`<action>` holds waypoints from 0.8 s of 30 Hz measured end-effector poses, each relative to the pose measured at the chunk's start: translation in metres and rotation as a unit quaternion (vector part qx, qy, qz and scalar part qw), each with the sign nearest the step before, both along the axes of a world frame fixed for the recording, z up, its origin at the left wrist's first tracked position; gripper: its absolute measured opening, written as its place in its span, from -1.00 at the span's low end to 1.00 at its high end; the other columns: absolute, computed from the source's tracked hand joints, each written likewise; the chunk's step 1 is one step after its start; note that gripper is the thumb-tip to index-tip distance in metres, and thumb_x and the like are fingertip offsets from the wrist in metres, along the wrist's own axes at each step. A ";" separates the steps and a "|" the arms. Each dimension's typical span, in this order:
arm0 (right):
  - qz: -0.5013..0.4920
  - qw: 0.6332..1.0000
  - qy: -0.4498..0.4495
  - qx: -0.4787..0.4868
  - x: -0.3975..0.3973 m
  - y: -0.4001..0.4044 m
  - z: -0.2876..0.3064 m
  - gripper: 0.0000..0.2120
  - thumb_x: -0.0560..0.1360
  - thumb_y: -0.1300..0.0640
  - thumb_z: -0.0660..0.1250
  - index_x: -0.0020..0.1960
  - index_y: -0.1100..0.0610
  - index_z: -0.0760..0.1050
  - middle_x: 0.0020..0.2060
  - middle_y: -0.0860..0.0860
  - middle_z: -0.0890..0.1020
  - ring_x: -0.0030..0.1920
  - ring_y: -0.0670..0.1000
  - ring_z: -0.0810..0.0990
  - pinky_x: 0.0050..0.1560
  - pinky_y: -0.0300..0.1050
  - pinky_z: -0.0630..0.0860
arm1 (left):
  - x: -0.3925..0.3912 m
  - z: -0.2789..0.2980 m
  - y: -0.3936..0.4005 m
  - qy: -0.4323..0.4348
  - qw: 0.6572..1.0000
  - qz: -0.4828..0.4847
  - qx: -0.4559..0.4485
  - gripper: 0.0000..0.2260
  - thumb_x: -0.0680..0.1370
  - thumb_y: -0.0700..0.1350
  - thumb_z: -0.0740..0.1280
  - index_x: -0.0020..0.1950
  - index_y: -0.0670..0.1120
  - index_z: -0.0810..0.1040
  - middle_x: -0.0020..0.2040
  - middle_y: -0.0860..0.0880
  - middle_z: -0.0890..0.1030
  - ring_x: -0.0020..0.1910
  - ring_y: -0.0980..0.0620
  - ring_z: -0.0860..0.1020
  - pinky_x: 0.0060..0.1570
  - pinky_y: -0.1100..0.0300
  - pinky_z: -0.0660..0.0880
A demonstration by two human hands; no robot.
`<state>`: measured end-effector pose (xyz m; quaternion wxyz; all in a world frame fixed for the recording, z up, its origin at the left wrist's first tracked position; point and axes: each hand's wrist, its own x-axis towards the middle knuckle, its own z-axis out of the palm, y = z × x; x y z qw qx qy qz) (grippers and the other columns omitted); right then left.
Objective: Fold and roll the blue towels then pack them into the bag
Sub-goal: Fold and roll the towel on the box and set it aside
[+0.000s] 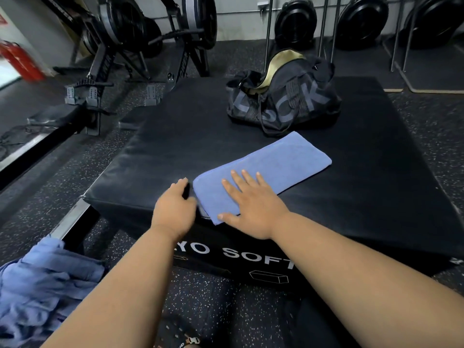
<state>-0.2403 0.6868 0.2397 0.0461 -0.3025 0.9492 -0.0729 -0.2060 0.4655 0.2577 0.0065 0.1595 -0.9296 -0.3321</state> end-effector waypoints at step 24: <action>0.017 0.988 -0.060 -0.144 0.060 0.003 0.016 -0.57 0.76 -0.07 0.11 0.58 -0.02 0.42 0.58 -0.04 0.40 0.66 0.06 0.15 0.65 0.01 -0.11 | 0.016 0.012 -0.010 -0.044 0.966 -0.243 -0.082 -0.28 0.57 -0.03 0.42 0.64 0.34 0.18 0.73 -0.02 0.01 0.71 -0.06 0.02 0.62 -0.26 0.05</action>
